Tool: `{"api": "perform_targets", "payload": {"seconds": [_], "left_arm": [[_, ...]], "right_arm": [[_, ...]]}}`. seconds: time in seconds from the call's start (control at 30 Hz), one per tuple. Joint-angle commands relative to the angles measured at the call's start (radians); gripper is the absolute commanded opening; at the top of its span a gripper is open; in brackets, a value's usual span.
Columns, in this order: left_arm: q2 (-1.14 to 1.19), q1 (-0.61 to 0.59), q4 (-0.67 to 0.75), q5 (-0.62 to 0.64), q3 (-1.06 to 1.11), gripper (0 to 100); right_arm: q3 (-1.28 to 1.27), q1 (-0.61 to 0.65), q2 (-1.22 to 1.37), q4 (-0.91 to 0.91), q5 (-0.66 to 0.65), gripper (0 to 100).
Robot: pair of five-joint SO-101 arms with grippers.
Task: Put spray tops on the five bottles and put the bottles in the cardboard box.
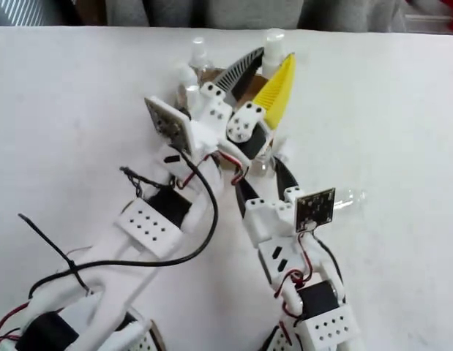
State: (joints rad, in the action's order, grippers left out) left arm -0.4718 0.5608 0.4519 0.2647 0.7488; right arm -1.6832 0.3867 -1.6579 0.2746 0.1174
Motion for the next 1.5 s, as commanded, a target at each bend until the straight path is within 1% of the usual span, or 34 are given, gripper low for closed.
{"api": "perform_targets", "payload": {"seconds": [0.0, 0.43, 0.53, 0.63, 0.7, 0.83, 0.9, 1.1, 1.17, 1.27, 1.47], "left_arm": [[-0.008, 0.005, -0.002, 0.011, 0.034, 2], [-0.01, -0.001, -0.006, 0.012, 0.17, 2], [-0.056, 0.005, -0.006, 0.012, 0.229, 2], [-0.151, 0.007, -0.011, 0.011, 0.296, 2], [-0.216, 0.007, -0.063, 0.011, 0.333, 2], [-0.297, 0.002, -0.238, 0.009, 0.336, 2], [-0.314, 0.004, -0.264, 0.009, 0.336, 2], [-0.289, 0.005, -0.262, 0.003, 0.336, 2], [-0.271, 0.005, -0.262, 0.003, 0.336, 2], [-0.229, 0.018, -0.262, 0.003, 0.318, 2], [-0.12, 0.022, -0.262, 0.002, 0.272, 2]], "right_arm": [[-0.012, 0.002, -0.016, 0.002, 0.006, 6.0], [-0.012, -0.001, -0.016, 0.002, 0.003, 6.0], [-0.012, -0.001, -0.016, 0.002, 0.002, 6.0], [-0.012, -0.001, -0.016, 0.002, 0.0, 6.0], [-0.012, -0.001, -0.016, 0.002, 0.0, 6.0], [-0.012, -0.001, -0.016, 0.002, 0.0, 6.0], [-0.012, -0.001, -0.016, 0.002, 0.0, 6.0], [-0.012, -0.001, -0.016, 0.002, -0.002, 6.0], [-0.012, -0.019, -0.016, 0.002, -0.002, 6.0], [-0.012, -0.038, -0.016, 0.002, -0.002, 6.0], [-0.012, -0.036, -0.016, 0.015, -0.003, 5.9]]}}
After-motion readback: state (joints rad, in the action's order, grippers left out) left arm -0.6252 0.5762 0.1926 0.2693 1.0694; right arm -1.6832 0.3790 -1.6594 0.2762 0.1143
